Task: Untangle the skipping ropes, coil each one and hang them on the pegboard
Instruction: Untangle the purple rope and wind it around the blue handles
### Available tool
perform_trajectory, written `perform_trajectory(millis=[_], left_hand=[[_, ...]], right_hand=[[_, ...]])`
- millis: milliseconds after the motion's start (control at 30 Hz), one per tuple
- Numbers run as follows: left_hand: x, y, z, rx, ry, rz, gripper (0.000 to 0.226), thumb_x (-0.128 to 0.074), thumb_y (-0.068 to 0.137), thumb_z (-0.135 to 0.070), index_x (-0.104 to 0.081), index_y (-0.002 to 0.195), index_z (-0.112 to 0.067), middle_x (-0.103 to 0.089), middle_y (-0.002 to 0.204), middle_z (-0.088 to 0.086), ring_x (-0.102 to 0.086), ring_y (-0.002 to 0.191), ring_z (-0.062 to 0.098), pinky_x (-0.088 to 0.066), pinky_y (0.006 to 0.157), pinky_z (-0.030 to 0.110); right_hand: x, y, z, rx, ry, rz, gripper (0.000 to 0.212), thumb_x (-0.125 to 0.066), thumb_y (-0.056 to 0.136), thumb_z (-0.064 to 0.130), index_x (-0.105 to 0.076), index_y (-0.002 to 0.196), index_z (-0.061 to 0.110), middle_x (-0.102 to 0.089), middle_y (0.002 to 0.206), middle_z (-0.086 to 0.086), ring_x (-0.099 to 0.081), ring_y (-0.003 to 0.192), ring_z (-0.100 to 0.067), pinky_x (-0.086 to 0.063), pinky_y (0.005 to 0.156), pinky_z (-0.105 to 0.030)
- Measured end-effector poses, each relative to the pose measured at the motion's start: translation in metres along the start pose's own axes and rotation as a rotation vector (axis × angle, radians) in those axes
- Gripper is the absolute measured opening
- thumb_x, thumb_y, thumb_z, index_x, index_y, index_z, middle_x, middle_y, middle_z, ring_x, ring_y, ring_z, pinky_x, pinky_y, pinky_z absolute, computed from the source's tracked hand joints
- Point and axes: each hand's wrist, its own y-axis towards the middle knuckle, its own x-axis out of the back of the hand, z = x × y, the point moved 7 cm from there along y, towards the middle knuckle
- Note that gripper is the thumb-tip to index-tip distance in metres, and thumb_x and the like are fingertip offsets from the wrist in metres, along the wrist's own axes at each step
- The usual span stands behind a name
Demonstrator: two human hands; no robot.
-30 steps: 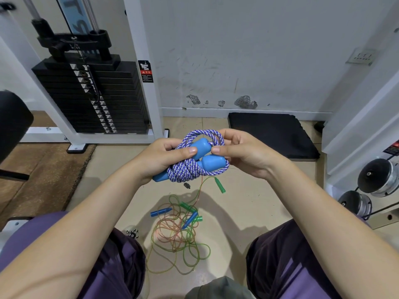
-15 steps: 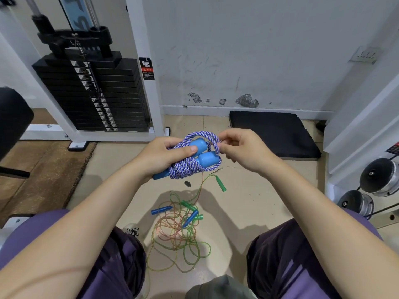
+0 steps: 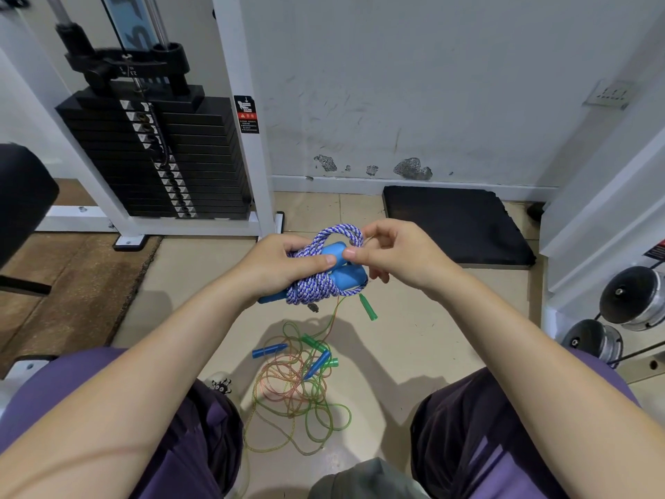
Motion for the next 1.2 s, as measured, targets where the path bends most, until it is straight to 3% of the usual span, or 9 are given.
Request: perform_trajectory(millis=[167, 400, 600, 667, 800, 933, 1033, 1133, 1200], left_hand=[[0.003, 0.000, -0.001, 0.014, -0.027, 0.002, 0.003, -0.077, 0.085, -0.030, -0.076, 0.083, -0.027, -0.076, 0.073, -0.007, -0.068, 0.064, 0.002, -0.049, 0.055, 0.014], [0.008, 0.001, 0.000, 0.036, -0.051, 0.021, 0.005, -0.078, 0.079, -0.039, -0.079, 0.078, -0.034, -0.076, 0.075, -0.004, -0.070, 0.066, 0.006, -0.052, 0.057, 0.018], [0.010, 0.004, 0.008, 0.073, 0.005, 0.011, 0.036, -0.079, 0.079, -0.041, -0.073, 0.088, -0.006, -0.070, 0.072, 0.002, -0.062, 0.063, 0.012, -0.048, 0.062, 0.027], [0.012, 0.005, 0.010, 0.093, 0.004, 0.005, 0.047, -0.079, 0.079, -0.042, -0.064, 0.081, 0.002, -0.060, 0.064, 0.002, -0.055, 0.058, 0.012, -0.041, 0.057, 0.025], [0.015, 0.007, 0.010, 0.055, 0.102, -0.038, 0.050, -0.080, 0.079, -0.043, -0.043, 0.056, -0.018, -0.039, 0.049, -0.011, -0.035, 0.044, 0.004, -0.026, 0.043, 0.016], [0.010, 0.004, 0.010, 0.072, 0.111, 0.106, 0.056, -0.082, 0.075, -0.049, -0.064, 0.085, 0.003, -0.059, 0.071, 0.004, -0.054, 0.063, 0.013, -0.040, 0.063, 0.028], [-0.001, -0.002, 0.007, 0.057, 0.198, 0.248, 0.080, -0.079, 0.063, -0.063, -0.061, 0.092, 0.008, -0.053, 0.073, 0.006, -0.049, 0.067, 0.015, -0.033, 0.067, 0.031], [-0.012, -0.007, 0.007, 0.042, 0.267, 0.348, 0.082, -0.076, 0.061, -0.066, -0.057, 0.087, 0.010, -0.045, 0.071, 0.006, -0.042, 0.065, 0.015, -0.028, 0.064, 0.031], [-0.014, -0.007, 0.008, 0.048, 0.268, 0.365, 0.081, -0.077, 0.062, -0.065, -0.058, 0.088, 0.010, -0.045, 0.072, 0.007, -0.042, 0.067, 0.015, -0.029, 0.066, 0.031]], right_hand=[[0.001, 0.001, -0.001, -0.020, 0.100, -0.017, 0.015, -0.075, 0.083, 0.005, -0.059, 0.081, 0.004, -0.064, 0.053, -0.003, -0.054, 0.041, -0.015, -0.046, 0.040, -0.025], [0.005, -0.001, -0.004, -0.079, 0.196, -0.011, 0.019, -0.077, 0.080, 0.003, -0.058, 0.080, 0.004, -0.059, 0.049, -0.003, -0.050, 0.041, -0.014, -0.040, 0.039, -0.022], [0.006, -0.002, -0.006, -0.057, 0.189, -0.028, 0.024, -0.047, 0.085, -0.021, -0.052, 0.081, 0.002, -0.070, 0.073, -0.017, -0.062, 0.050, -0.022, -0.050, 0.048, -0.027], [0.010, 0.000, -0.005, -0.027, 0.115, -0.059, 0.025, -0.043, 0.085, -0.019, -0.053, 0.078, 0.003, -0.070, 0.079, -0.018, -0.061, 0.051, -0.022, -0.050, 0.048, -0.028], [0.008, 0.002, -0.008, -0.036, 0.077, -0.047, 0.019, -0.049, 0.084, -0.009, -0.050, 0.090, 0.009, -0.067, 0.080, -0.014, -0.062, 0.055, -0.020, -0.053, 0.055, -0.032], [0.014, 0.006, -0.010, -0.042, 0.060, -0.085, 0.028, -0.068, 0.081, 0.028, -0.051, 0.101, 0.019, -0.061, 0.088, -0.009, -0.062, 0.072, -0.020, -0.048, 0.063, -0.037], [0.011, 0.005, -0.005, 0.019, 0.061, -0.042, 0.051, -0.070, 0.075, 0.055, -0.053, 0.118, 0.035, -0.059, 0.113, 0.001, -0.064, 0.097, -0.010, -0.052, 0.070, -0.028], [0.001, 0.003, -0.001, 0.074, 0.006, 0.035, 0.044, -0.065, 0.084, 0.056, -0.051, 0.125, 0.047, -0.057, 0.123, 0.007, -0.063, 0.105, -0.004, -0.057, 0.079, -0.028], [-0.004, 0.003, -0.002, 0.066, -0.003, 0.041, 0.027, -0.062, 0.092, 0.044, -0.060, 0.117, 0.033, -0.064, 0.113, 0.001, -0.068, 0.092, -0.012, -0.057, 0.072, -0.030]])
